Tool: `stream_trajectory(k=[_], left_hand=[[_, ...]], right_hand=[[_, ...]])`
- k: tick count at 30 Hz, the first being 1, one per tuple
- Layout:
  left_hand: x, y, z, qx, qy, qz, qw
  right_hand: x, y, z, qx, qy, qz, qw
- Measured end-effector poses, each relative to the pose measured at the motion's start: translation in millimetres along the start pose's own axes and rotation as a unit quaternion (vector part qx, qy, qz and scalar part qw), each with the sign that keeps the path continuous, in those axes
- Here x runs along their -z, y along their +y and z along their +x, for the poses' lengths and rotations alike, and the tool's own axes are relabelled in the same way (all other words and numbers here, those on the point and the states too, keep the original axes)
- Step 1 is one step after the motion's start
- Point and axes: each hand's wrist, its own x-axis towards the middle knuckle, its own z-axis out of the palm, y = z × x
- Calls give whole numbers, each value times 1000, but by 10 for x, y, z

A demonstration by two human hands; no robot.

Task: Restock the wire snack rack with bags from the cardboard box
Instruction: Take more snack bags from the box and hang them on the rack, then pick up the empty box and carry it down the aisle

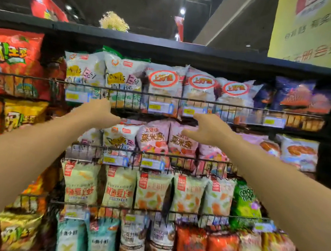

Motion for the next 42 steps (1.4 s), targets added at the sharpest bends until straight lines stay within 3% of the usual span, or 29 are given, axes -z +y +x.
stream_trajectory(k=[7, 14, 21, 26, 34, 38, 42], left_hand=[[-389, 398, -543, -30, -20, 39, 999], [-1033, 503, -924, -34, -93, 33, 995], [-2056, 375, -1268, -26, -143, 39, 989], [-3090, 41, -1377, -3, -245, 33, 969], [-4971, -779, -1892, 89, -369, -10, 925], [-5894, -1197, -2526, 167, -445, 6, 880], [-6930, -1560, -3283, 283, -466, -8, 838]], right_hand=[[-81, 328, -517, -9, -11, 6, 1000], [-516, 447, -1001, -6, -55, 22, 998], [-1527, 615, -1503, -30, -146, 51, 987], [-2437, 691, -1768, -30, -246, 69, 966], [-4281, 992, -2839, -126, -435, 65, 889], [-5258, 1301, -3725, -216, -524, 63, 821], [-6246, 1562, -4635, -308, -585, 77, 746]])
